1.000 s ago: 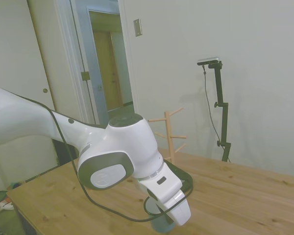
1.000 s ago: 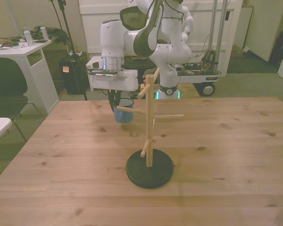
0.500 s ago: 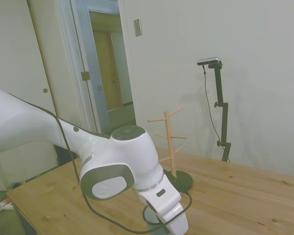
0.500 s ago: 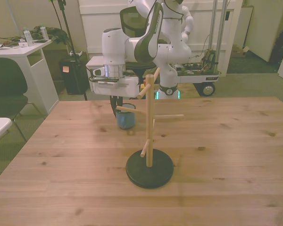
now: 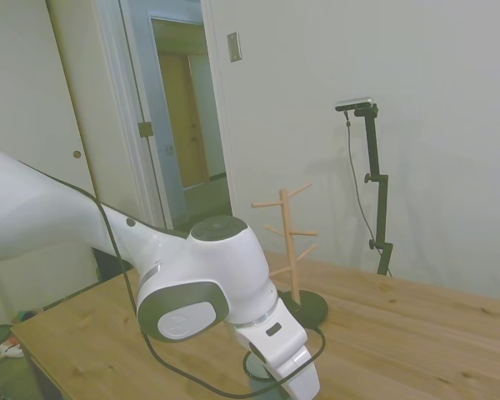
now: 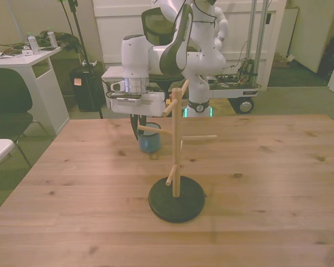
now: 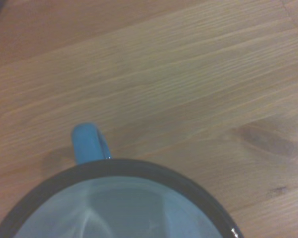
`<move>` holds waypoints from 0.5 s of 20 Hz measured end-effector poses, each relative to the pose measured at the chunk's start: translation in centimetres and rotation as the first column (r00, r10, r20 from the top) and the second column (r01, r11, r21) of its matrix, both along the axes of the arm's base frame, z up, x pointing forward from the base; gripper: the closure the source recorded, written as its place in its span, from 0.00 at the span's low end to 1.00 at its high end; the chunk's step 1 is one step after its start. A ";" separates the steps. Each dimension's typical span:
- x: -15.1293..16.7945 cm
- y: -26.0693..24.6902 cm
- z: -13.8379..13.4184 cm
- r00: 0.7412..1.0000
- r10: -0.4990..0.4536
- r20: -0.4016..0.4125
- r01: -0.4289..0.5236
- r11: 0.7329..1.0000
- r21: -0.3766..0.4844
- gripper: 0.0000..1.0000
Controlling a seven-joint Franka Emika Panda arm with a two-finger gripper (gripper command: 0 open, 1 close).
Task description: Unload the mug
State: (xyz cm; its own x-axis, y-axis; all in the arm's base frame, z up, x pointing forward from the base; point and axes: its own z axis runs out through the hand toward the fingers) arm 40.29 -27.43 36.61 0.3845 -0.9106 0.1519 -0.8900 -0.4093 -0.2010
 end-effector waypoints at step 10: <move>-1.7 2.5 7.0 0.995 0.067 0.068 -0.064 0.997 -0.043 0.00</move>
